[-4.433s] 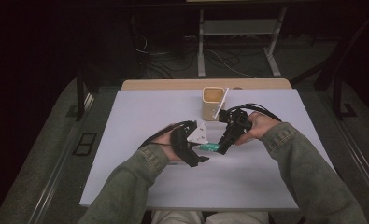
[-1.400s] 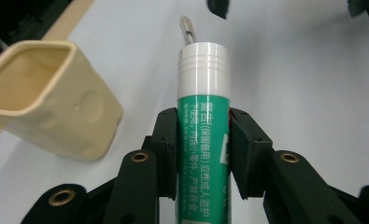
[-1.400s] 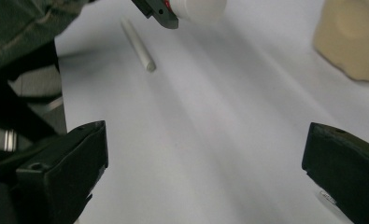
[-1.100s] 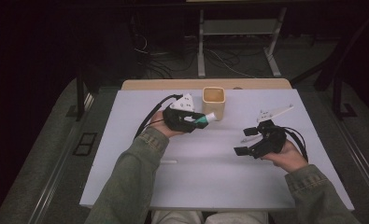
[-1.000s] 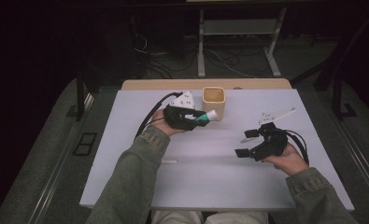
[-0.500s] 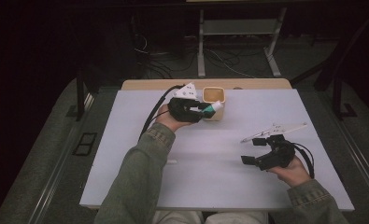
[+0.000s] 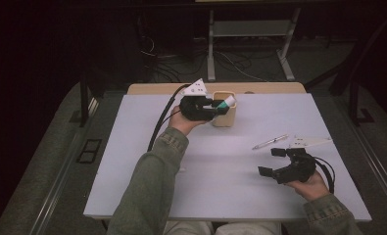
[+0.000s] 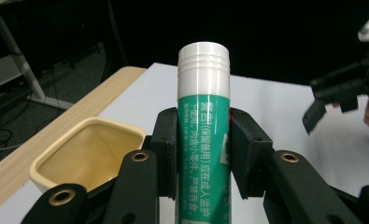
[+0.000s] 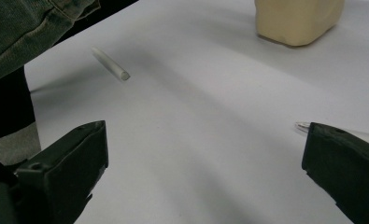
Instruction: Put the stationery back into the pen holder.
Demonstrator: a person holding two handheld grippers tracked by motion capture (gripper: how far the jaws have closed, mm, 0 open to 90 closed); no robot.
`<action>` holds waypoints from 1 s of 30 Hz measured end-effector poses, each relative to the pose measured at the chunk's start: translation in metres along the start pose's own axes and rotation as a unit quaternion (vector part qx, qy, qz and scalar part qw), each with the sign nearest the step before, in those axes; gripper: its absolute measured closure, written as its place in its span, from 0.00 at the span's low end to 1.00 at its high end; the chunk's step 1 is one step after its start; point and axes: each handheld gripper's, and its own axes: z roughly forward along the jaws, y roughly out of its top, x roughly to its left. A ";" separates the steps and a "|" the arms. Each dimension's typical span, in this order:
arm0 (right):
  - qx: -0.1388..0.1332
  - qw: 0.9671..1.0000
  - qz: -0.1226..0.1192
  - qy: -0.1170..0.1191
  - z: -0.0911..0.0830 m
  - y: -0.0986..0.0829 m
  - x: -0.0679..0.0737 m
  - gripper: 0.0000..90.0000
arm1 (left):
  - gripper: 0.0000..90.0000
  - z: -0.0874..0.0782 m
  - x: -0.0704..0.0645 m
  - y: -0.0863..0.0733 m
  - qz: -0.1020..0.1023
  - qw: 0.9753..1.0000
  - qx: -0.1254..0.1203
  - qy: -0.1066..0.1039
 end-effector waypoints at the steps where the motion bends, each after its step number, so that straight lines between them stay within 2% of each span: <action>1: -0.002 1.000 0.001 -0.002 -0.001 -0.002 0.000 0.00 | 0.72 0.001 0.001 0.000 -0.002 1.000 -0.003 0.003; 6: -0.007 1.000 0.004 -0.003 -0.003 -0.008 0.000 0.00 | 0.72 0.007 0.005 0.003 -0.009 1.000 -0.016 0.010; 21: -0.011 1.000 -0.009 -0.020 -0.008 -0.022 0.004 0.00 | 0.72 0.030 0.016 0.019 -0.009 0.999 -0.030 0.017; 25: -0.016 1.000 -0.002 -0.013 -0.010 -0.023 0.002 0.00 | 0.72 0.034 0.021 0.020 -0.025 0.998 -0.051 0.025; 30: -0.024 1.000 0.000 -0.014 -0.014 -0.023 0.000 0.00 | 0.72 0.042 0.030 0.014 -0.038 0.997 -0.063 0.037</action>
